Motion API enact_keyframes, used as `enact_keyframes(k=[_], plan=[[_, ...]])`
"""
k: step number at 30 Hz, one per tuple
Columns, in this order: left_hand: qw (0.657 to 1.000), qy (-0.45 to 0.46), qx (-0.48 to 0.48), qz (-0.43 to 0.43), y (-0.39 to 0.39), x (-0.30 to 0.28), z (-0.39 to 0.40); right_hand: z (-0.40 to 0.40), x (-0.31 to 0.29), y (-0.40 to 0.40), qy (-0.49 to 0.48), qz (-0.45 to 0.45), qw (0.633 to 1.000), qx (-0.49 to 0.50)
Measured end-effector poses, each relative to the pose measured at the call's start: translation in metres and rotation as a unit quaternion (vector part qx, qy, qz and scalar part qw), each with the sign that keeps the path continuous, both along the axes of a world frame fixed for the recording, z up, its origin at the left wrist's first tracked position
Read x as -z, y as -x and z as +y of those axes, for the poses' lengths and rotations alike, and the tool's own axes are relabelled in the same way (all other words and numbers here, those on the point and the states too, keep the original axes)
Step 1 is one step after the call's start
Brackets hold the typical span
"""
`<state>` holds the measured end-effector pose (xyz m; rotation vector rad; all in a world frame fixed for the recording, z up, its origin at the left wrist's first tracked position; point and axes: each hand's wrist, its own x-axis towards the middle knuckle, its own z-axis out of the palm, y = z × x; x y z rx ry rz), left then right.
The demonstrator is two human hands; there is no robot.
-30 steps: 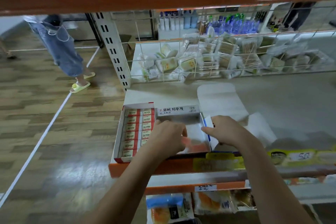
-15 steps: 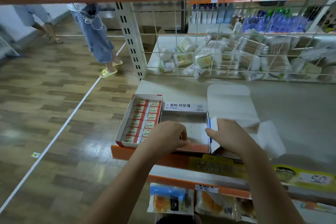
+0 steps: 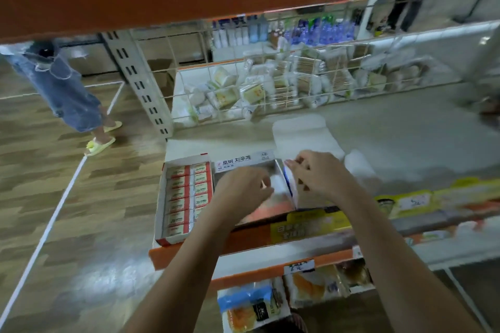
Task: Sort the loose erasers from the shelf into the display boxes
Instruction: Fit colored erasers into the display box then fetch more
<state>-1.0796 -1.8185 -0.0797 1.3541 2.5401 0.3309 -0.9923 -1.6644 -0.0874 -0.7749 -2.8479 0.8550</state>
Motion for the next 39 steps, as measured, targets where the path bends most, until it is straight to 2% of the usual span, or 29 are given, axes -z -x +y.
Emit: enact_keyframes(k=[4, 9, 14, 21, 26, 32, 39], plan=[[0.995, -0.087, 0.007, 0.055, -0.003, -0.019, 0.052, 0.026, -0.017, -0.028, -0.081, 0.069, 0.994, -0.012], [0.979, -0.131, 0.111, 0.114, -0.055, -0.021, 0.136, 0.082, -0.026, -0.097, -0.165, 0.020, 0.986, 0.018], [0.967, -0.136, 0.186, 0.110, -0.135, -0.011, 0.225, 0.151, -0.026, -0.198, -0.209, -0.029, 0.973, 0.094], [0.966, -0.120, 0.206, 0.103, -0.245, -0.009, 0.355, 0.252, -0.028, -0.318, -0.207, -0.043, 0.963, 0.167], [0.969, -0.110, 0.206, 0.086, -0.300, -0.005, 0.423, 0.311, -0.022, -0.371, -0.194, -0.040, 0.961, 0.191], [0.974, -0.127, 0.183, 0.048, -0.322, 0.004, 0.501, 0.390, -0.010, -0.399, -0.168, -0.040, 0.965, 0.195], [0.975, -0.157, 0.154, 0.039, -0.296, 0.012, 0.607, 0.510, -0.002, -0.391, -0.155, -0.055, 0.962, 0.219]])
